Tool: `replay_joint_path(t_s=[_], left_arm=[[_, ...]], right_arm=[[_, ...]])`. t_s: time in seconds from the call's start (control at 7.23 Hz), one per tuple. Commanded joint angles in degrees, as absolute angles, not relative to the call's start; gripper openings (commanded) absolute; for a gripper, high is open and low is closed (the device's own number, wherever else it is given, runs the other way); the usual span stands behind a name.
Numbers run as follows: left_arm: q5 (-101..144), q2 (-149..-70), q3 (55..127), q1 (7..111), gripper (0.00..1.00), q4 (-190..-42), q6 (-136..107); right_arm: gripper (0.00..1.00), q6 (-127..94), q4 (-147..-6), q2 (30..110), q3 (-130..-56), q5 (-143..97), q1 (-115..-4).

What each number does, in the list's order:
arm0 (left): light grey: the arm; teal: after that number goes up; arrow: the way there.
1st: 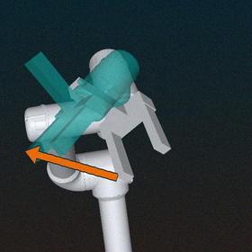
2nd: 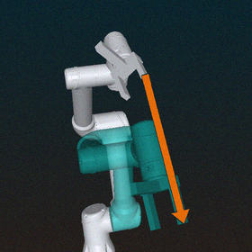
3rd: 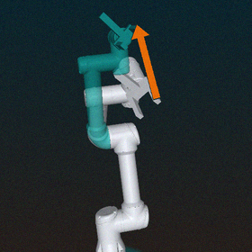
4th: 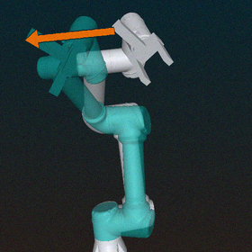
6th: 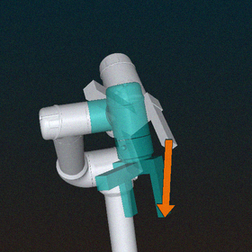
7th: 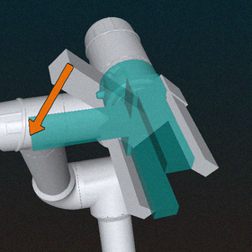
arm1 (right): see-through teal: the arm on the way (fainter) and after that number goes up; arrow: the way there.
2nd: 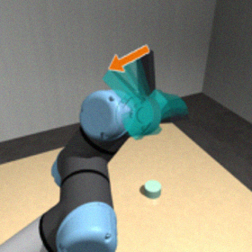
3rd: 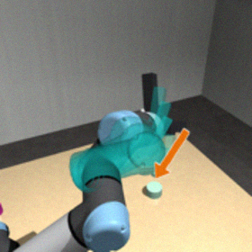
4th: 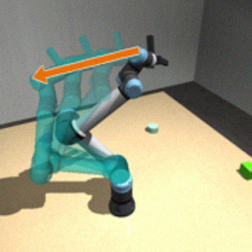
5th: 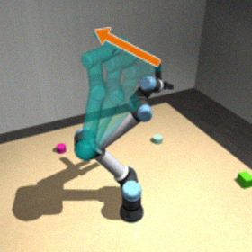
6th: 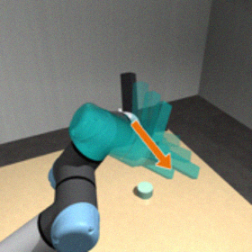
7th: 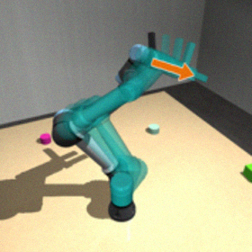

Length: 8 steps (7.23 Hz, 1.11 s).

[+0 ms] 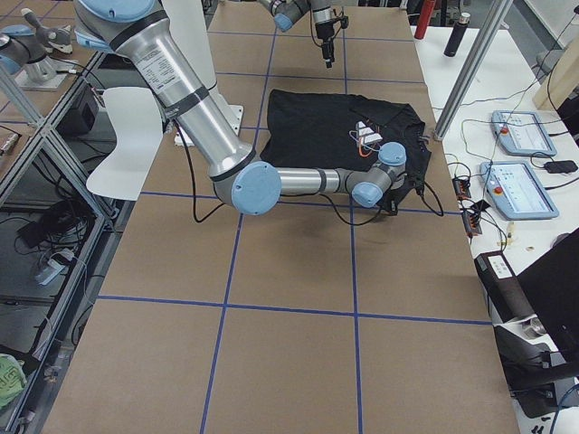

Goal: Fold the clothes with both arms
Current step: 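Release the sleeve with the left gripper while the right gripper reaches the other sleeve, then grasp the other sleeve with the right gripper and fold it inward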

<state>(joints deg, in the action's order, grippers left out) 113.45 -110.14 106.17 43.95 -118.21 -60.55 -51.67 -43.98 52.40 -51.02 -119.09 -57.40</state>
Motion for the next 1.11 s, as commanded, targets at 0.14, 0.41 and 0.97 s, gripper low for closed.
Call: replay_joint_path(t_s=[0.14,0.41,0.97], left_arm=[[113.4,-110.1,106.1,43.9,1.00,-118.2,-60.5],[113.3,-110.1,105.3,43.9,1.00,-118.3,-60.4],[113.3,-110.3,104.9,43.9,1.00,-118.4,-60.4]], right_arm=[[0.00,-51.8,-44.0,52.1,-51.6,-119.4,-58.0],[0.00,-53.7,-44.6,51.7,-54.0,-120.0,-59.1],[0.00,-61.0,-67.4,40.9,-59.2,-118.5,-55.8]])
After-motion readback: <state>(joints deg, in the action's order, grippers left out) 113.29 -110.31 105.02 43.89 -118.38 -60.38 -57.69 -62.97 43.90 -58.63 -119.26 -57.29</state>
